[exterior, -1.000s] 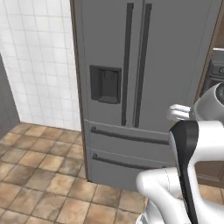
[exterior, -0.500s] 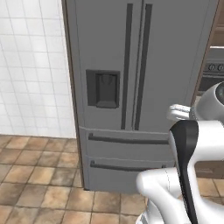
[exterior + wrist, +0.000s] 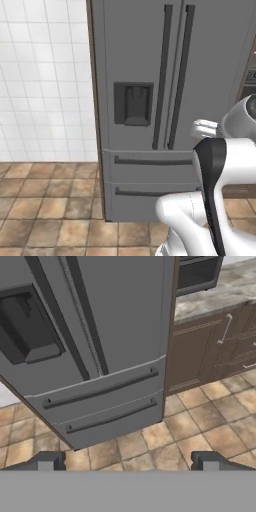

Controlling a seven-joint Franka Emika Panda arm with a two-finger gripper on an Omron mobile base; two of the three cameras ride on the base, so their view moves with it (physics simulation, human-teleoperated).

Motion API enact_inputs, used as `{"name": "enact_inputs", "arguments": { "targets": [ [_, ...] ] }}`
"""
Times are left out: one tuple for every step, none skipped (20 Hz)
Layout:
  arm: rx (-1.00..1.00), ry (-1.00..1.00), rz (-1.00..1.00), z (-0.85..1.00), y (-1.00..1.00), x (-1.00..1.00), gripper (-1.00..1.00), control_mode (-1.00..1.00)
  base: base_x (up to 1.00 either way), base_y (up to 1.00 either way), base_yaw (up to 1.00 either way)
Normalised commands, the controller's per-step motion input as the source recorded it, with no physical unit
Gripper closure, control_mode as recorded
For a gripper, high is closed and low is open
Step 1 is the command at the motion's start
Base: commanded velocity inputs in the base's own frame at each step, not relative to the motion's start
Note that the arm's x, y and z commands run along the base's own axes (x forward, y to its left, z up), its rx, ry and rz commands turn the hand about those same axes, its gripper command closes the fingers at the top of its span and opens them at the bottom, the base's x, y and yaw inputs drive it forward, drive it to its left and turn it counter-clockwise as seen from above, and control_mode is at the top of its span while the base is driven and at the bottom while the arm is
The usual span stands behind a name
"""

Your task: Move the hot dog bun to the plate on the dining table and place the condiment next to that plate. Then navigate to the fridge and take the sausage and place it on the plate as well.

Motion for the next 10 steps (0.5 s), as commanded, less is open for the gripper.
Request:
{"name": "enact_inputs", "arguments": {
  "targets": [
    [0.0, 0.0, 0.0, 0.0, 0.0, 0.0, -1.0, 1.0, 0.03, 0.43, -0.15],
    [0.0, 0.0, 0.0, 0.0, 0.0, 0.0, -1.0, 1.0, 0.04, 0.33, -0.13],
    [0.0, 0.0, 0.0, 0.0, 0.0, 0.0, -1.0, 1.0, 0.09, 0.19, -0.1],
    [0.0, 0.0, 0.0, 0.0, 0.0, 0.0, -1.0, 1.0, 0.05, 0.13, -0.06],
    [0.0, 0.0, 0.0, 0.0, 0.0, 0.0, -1.0, 1.0, 0.0, 0.03, -0.03],
    [0.0, 0.0, 0.0, 0.0, 0.0, 0.0, -1.0, 1.0, 0.0, 0.01, 0.0],
    [0.0, 0.0, 0.0, 0.0, 0.0, 0.0, -1.0, 1.0, 0.0, 0.0, 0.0],
    [0.0, 0.0, 0.0, 0.0, 0.0, 0.0, -1.0, 1.0, 0.11, 0.0, 0.0],
    [0.0, 0.0, 0.0, 0.0, 0.0, 0.0, -1.0, 1.0, 0.25, 0.0, 0.0],
    [0.0, 0.0, 0.0, 0.0, 0.0, 0.0, -1.0, 1.0, 0.3, 0.0, -0.03]
  ]
}}
